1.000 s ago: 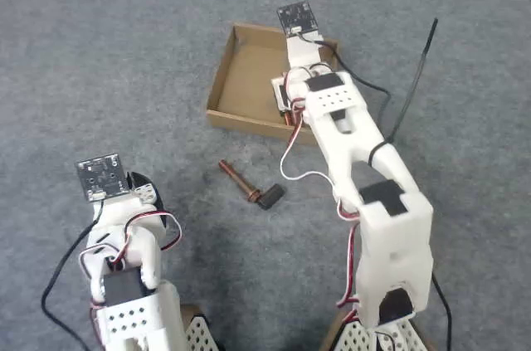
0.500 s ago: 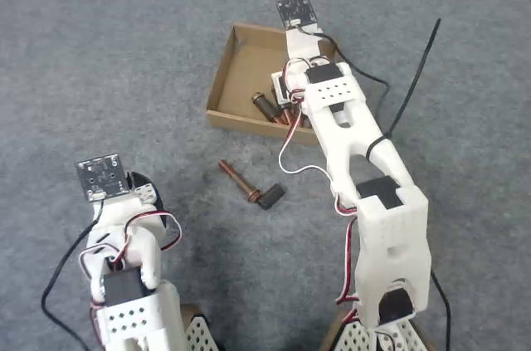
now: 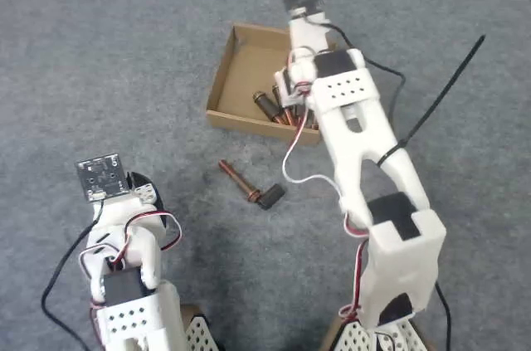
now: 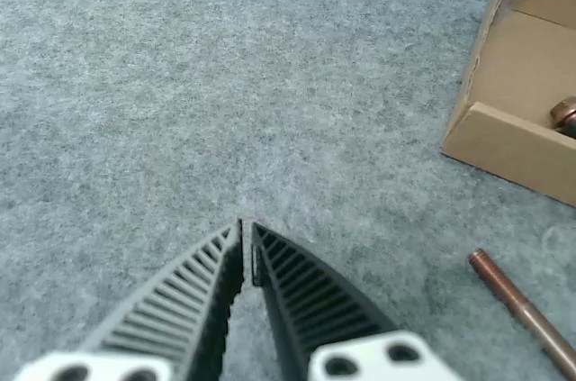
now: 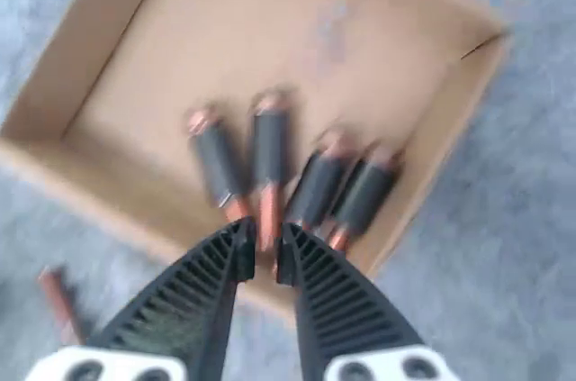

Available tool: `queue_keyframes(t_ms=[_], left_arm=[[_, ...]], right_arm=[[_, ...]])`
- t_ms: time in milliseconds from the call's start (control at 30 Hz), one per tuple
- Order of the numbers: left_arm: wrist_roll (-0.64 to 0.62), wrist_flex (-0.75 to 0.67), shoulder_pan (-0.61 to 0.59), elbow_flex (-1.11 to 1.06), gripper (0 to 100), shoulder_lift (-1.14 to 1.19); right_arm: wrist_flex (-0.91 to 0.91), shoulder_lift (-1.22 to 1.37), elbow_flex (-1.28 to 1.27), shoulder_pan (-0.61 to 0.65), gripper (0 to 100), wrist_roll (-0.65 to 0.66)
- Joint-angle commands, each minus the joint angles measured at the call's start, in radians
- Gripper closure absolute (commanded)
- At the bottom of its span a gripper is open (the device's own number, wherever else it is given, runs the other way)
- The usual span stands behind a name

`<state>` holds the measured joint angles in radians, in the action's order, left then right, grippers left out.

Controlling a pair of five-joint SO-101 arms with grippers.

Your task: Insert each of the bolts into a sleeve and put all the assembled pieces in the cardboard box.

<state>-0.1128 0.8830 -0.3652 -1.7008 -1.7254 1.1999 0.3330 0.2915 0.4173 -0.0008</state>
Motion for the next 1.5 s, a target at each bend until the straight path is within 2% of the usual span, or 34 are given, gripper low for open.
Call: queue_keyframes(t_ms=[0,233,300,467,700,833,967,1233,1333,1467], left_arm=[[0.009,0.006,-0.006,0.01,99,-0.006],[0.009,0.006,-0.006,0.01,99,-0.006],[0.009,0.006,-0.006,0.01,99,-0.006],[0.009,0.006,-0.006,0.01,99,-0.006],[0.009,0.006,-0.006,0.01,99,-0.006],[0.009,0.009,-0.006,0.01,99,-0.006],[0.011,0.017,-0.006,0.01,99,-0.009],[0.011,0.017,-0.006,0.01,99,-0.011],[0.011,0.017,-0.006,0.01,99,-0.011],[0.011,0.015,-0.006,0.01,99,-0.011]], right_arm=[[0.145,-0.127,0.048,0.045,98.1,-0.015],[0.487,-0.213,0.048,0.16,98.1,-0.011],[0.572,-0.225,0.048,0.194,98.1,0.041],[0.593,-0.286,-0.034,0.226,98.1,0.25],[0.567,-0.479,-0.325,0.228,98.0,0.428],[0.423,-0.572,-0.519,0.228,97.8,0.532],[0.177,-0.641,-0.744,0.228,97.7,0.628],[-0.306,-0.696,-1.088,0.285,97.7,0.901],[-0.404,-0.696,-1.123,0.3,97.7,0.934],[-0.446,-0.694,-1.128,0.305,97.7,0.937]])
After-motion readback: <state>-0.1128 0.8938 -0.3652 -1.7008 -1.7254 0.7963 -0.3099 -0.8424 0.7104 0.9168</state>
